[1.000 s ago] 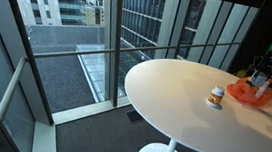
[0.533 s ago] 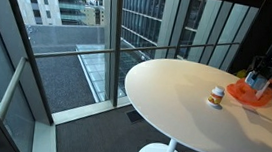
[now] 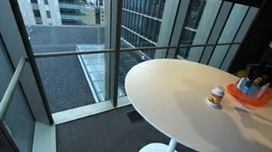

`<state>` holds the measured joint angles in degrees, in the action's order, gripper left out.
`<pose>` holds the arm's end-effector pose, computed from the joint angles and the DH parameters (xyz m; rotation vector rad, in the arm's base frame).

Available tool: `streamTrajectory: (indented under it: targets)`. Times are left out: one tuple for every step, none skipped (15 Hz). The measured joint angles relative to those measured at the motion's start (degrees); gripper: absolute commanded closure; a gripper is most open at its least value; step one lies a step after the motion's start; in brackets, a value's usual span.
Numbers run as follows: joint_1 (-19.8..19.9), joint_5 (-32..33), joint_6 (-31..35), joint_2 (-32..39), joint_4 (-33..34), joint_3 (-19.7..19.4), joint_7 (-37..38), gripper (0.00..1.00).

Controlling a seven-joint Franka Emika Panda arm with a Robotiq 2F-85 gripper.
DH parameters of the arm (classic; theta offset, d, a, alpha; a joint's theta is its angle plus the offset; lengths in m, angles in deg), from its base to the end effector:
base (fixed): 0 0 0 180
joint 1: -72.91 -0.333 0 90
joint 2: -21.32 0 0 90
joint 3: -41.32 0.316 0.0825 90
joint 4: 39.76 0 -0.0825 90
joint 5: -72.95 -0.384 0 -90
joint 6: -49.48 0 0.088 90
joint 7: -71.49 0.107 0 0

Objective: Take out the blue and white item from the plastic, then place it on the table

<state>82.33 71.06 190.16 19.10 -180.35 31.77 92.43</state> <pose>0.4532 -0.1556 0.3161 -2.9120 1.0989 -0.0610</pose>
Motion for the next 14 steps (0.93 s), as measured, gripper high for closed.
streamTrajectory:
  targets:
    - [0.02, 0.0, 1.09, 0.81, -0.06, 0.0, 0.0, 0.82]
    - [0.04, 0.0, 2.27, 1.79, -0.06, -0.03, 0.0, 0.82]
    - [0.06, -0.01, 3.39, 2.84, -0.06, -0.07, 0.0, 0.82]
    - [0.08, -0.03, 4.53, 3.99, -0.05, -0.14, -0.01, 0.82]
    - [0.09, -0.12, 5.6, 5.16, -0.02, -0.25, 0.0, 0.82]
    - [0.1, -0.25, 6.72, 6.41, 0.08, -0.4, 0.0, 0.82]
    - [0.12, -0.46, 7.61, 7.61, 0.23, -0.58, 0.02, 0.82]
    - [0.13, -0.66, 8.46, 8.85, 0.41, -0.78, 0.03, 0.82]
    - [0.14, -0.79, 9.14, 10.07, 0.67, -0.99, 0.05, 0.82]
    - [0.14, -0.79, 9.66, 11.2, 0.97, -1.23, 0.11, 0.82]
    - [0.14, -0.79, 10.14, 12.26, 1.22, -1.48, 0.21, 0.73]
    - [0.13, -0.79, 10.49, 13.21, 1.44, -1.73, 0.27, 0.42]
    - [0.09, -0.78, 10.65, 14.05, 1.67, -2.01, 0.31, 0.31]
    - [0.04, -0.78, 10.66, 14.73, 1.87, -2.28, 0.33, 0.25]
